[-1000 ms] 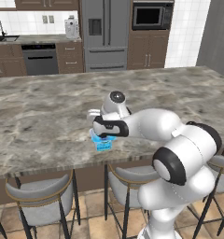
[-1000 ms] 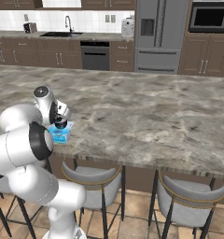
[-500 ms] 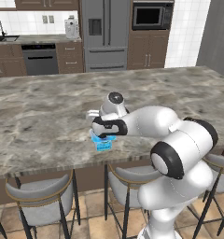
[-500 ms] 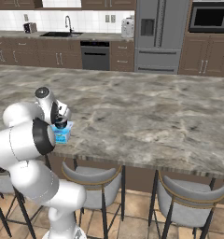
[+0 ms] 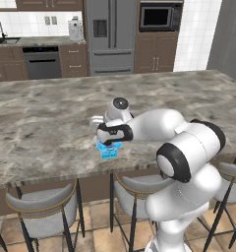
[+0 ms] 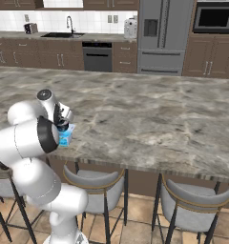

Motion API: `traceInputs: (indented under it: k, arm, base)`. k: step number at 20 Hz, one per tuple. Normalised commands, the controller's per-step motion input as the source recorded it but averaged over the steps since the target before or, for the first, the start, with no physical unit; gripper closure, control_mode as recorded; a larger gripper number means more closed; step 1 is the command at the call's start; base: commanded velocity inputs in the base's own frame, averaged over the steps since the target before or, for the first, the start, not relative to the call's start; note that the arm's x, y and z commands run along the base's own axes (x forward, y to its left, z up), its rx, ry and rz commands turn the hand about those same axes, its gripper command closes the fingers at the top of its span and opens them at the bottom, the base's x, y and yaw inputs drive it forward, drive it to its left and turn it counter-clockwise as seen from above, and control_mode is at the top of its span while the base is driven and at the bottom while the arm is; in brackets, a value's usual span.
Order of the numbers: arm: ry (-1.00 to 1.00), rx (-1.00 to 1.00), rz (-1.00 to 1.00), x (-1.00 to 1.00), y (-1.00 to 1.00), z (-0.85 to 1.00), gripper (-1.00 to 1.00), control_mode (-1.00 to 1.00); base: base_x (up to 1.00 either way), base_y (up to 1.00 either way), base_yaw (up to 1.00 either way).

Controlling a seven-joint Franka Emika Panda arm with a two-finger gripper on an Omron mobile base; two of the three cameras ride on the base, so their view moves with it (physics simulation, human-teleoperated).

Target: Stack the yogurt containers by placing the smaller containers on top of the larger containers.

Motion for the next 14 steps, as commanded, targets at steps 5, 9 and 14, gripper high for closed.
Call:
traceInputs:
  k: [5, 9, 14]
  arm:
    - [0.00, 0.00, 0.00, 0.11, 0.03, -0.06, 1.00, -1.00]
    - [0.00, 0.00, 0.00, 0.11, 0.02, -0.07, 1.00, -1.00]
    - [0.00, 0.00, 0.00, 0.07, 0.01, -0.07, 1.00, -1.00]
  base:
    - [0.00, 0.00, 0.00]
    - [0.00, 0.00, 0.00]
    - [0.00, 0.00, 0.00]
